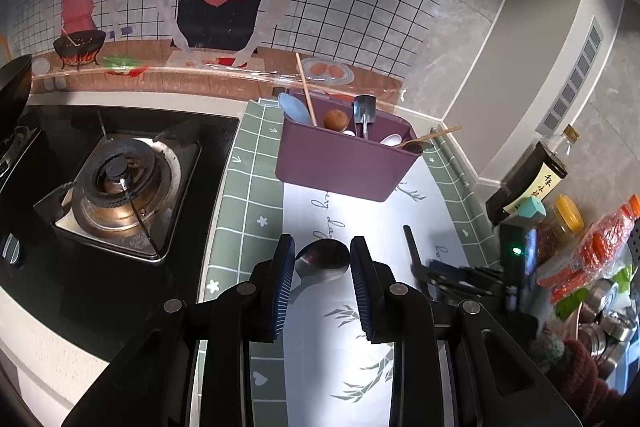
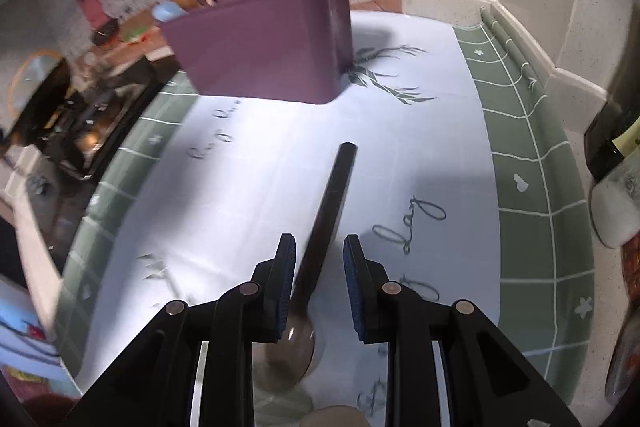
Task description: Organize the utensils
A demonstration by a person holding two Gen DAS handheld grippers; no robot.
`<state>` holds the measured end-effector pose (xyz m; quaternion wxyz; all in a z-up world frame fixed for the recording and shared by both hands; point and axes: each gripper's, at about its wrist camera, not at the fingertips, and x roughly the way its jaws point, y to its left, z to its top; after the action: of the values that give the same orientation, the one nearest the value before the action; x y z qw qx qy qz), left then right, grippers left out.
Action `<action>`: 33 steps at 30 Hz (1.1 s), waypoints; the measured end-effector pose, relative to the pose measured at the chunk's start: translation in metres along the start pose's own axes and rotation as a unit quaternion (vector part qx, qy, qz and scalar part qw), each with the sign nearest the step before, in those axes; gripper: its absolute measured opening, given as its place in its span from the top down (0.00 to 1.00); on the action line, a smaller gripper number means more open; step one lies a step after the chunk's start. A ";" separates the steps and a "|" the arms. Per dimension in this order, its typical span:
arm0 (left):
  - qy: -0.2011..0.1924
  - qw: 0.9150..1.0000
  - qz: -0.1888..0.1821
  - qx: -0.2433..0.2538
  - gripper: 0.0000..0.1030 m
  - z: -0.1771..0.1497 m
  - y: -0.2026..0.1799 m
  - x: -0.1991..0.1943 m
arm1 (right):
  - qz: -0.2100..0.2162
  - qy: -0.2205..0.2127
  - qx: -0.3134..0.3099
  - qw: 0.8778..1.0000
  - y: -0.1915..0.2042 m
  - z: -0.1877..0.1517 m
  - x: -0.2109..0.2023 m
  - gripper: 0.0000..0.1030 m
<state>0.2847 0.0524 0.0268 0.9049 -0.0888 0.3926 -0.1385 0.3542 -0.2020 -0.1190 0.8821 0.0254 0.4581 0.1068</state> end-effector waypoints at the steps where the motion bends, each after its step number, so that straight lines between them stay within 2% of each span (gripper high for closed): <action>1: 0.000 1.000 0.000 -0.001 0.72 -0.001 0.000 -0.001 | -0.010 0.001 -0.006 1.000 0.002 0.002 0.004 0.77; 6: 0.001 1.000 0.003 -0.001 0.72 -0.003 -0.001 -0.003 | -0.049 -0.005 -0.041 0.998 0.015 0.012 0.017 0.78; 8: 0.000 1.000 0.004 0.000 0.72 -0.003 -0.001 -0.005 | -0.055 -0.009 -0.042 0.998 0.014 0.015 0.018 0.88; 12: -0.005 1.000 0.007 0.002 0.72 -0.003 -0.001 -0.009 | -0.028 -0.023 -0.021 0.999 0.010 0.019 0.011 0.89; 16: -0.011 1.000 0.007 0.002 0.72 0.000 -0.001 -0.012 | -0.002 -0.072 -0.009 0.997 0.009 0.017 -0.023 0.89; 20: -0.014 1.000 0.001 0.005 0.72 0.004 -0.003 -0.012 | 0.027 -0.101 0.009 0.994 0.005 0.016 -0.056 0.89; 29: -0.016 0.999 -0.020 0.019 0.72 0.015 -0.015 -0.007 | 0.036 -0.153 0.031 0.987 0.001 0.022 -0.096 0.89; 33: -0.028 0.998 -0.040 0.026 0.72 0.035 -0.022 -0.015 | 0.034 -0.188 0.028 0.981 0.004 0.035 -0.116 0.89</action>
<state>0.2968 0.0380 0.0666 0.9115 -0.0845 0.3591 -0.1820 0.3173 -0.2211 -0.0047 0.9472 0.0851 0.2858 0.1177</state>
